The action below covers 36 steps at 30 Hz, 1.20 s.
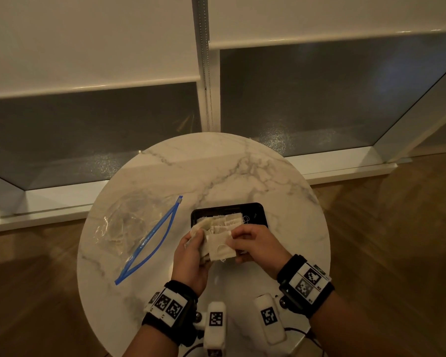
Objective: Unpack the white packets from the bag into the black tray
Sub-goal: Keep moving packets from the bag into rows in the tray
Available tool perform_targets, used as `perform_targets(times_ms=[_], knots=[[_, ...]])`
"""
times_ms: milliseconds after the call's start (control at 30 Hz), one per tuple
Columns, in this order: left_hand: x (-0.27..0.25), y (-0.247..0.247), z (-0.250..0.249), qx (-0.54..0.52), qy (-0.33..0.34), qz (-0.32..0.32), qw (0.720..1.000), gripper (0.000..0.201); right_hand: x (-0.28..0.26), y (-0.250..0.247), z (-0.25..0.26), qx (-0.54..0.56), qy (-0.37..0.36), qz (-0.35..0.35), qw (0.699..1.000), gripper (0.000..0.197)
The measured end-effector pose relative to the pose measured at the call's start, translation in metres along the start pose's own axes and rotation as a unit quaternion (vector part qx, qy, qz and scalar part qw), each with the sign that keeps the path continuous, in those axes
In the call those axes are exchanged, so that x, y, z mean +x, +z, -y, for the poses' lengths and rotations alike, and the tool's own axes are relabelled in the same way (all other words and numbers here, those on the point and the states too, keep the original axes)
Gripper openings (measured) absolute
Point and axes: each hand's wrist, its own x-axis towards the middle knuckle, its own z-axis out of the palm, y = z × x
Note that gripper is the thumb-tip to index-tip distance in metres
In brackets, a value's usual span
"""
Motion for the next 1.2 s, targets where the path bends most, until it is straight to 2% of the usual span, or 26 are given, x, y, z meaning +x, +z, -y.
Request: perform_targets(times_ms=[233,367,500,600,700,767,867,933,967,1067,1200], knots=[[0.002,0.000,-0.004,-0.058,-0.020,-0.017,0.998,0.019,0.005,-0.008,0.008,0.138,0.055,0.009,0.989,0.006],[0.005,-0.003,-0.007,-0.082,-0.036,-0.024,0.996,0.018,0.015,-0.017,0.007,0.146,0.053,-0.062,0.986,0.007],[0.005,-0.008,-0.010,-0.093,-0.041,-0.024,0.995,0.020,0.030,-0.035,0.000,0.120,0.041,-0.128,0.984,0.023],[0.007,-0.012,-0.009,-0.094,-0.039,-0.029,0.994,0.027,0.041,-0.049,-0.005,0.012,0.007,-0.151,0.988,0.042],[0.008,-0.016,-0.008,-0.096,-0.037,-0.037,0.994,0.029,0.051,-0.059,-0.002,-0.113,-0.012,-0.155,0.981,0.047],[0.007,-0.016,-0.008,-0.096,-0.035,-0.036,0.994,0.026,0.060,-0.066,0.001,-0.245,-0.018,-0.155,0.957,0.045],[0.007,-0.018,-0.006,-0.090,-0.034,-0.035,0.995,0.020,0.075,-0.075,0.004,-0.439,-0.016,-0.140,0.887,0.020],[0.007,-0.018,-0.005,-0.088,-0.034,-0.037,0.995,0.022,0.080,-0.079,0.002,-0.472,-0.003,-0.135,0.871,0.004],[0.007,-0.018,-0.005,-0.088,-0.035,-0.037,0.995,0.022,0.083,-0.079,0.002,-0.470,0.001,-0.135,0.872,0.004],[0.007,-0.019,-0.004,-0.089,-0.036,-0.041,0.994,0.022,0.091,-0.080,-0.001,-0.464,0.012,-0.127,0.877,0.021],[0.008,-0.023,-0.002,-0.086,-0.035,-0.045,0.995,0.024,0.103,-0.074,0.003,-0.530,0.031,-0.075,0.844,0.009]])
